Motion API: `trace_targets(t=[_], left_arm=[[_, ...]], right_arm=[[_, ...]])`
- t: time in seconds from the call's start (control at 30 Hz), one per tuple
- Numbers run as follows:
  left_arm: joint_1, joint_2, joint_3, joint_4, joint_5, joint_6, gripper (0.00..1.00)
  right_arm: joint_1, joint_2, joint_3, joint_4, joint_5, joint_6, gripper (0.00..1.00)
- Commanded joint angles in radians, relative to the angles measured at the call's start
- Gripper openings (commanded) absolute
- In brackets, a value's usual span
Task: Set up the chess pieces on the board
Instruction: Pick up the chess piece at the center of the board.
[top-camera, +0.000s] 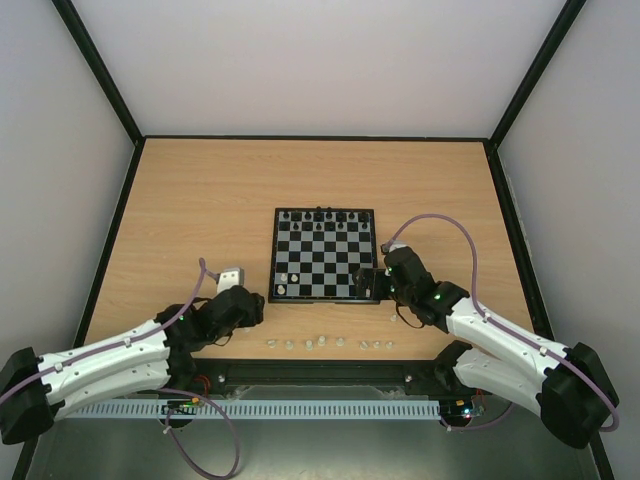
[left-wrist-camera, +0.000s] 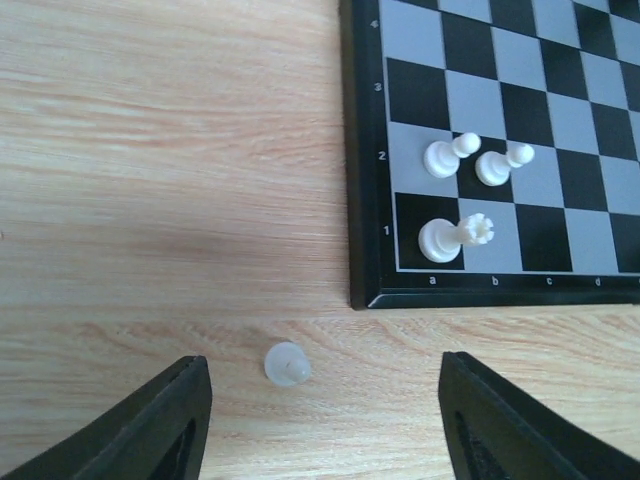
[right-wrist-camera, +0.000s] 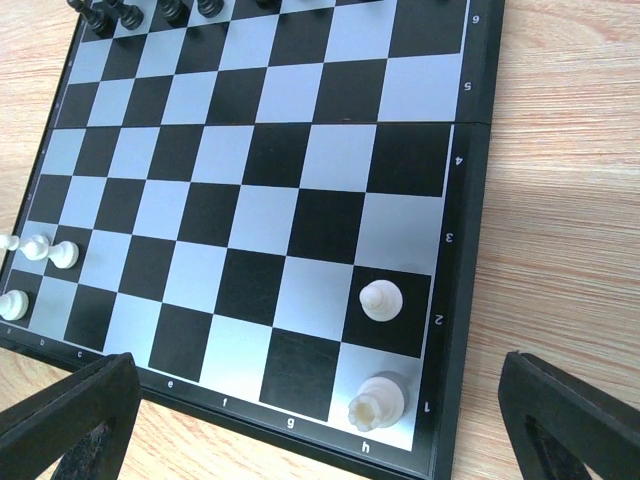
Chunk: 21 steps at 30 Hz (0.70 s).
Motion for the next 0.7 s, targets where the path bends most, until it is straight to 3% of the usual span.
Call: trace_targets(t=[0.0,0.47,0.67], left_arm=[[-0.011,0.040,-0.033,0.040,-0.013,-0.034,0.62],[-0.055,0.203,-0.027,0.095,-0.106,-0.037,0.39],[-0.056,0.261,-0.005,0.113,-0.110,-0.017,0.34]], right_arm=[[-0.004,-0.007,-0.012,-0.006,-0.017,-0.011,0.99],[-0.003,-0.018,-0.014,-0.005,-0.026,-0.011,0.99],[-0.003,-0.018,-0.014,-0.006,-0.025,-0.011,0.99]])
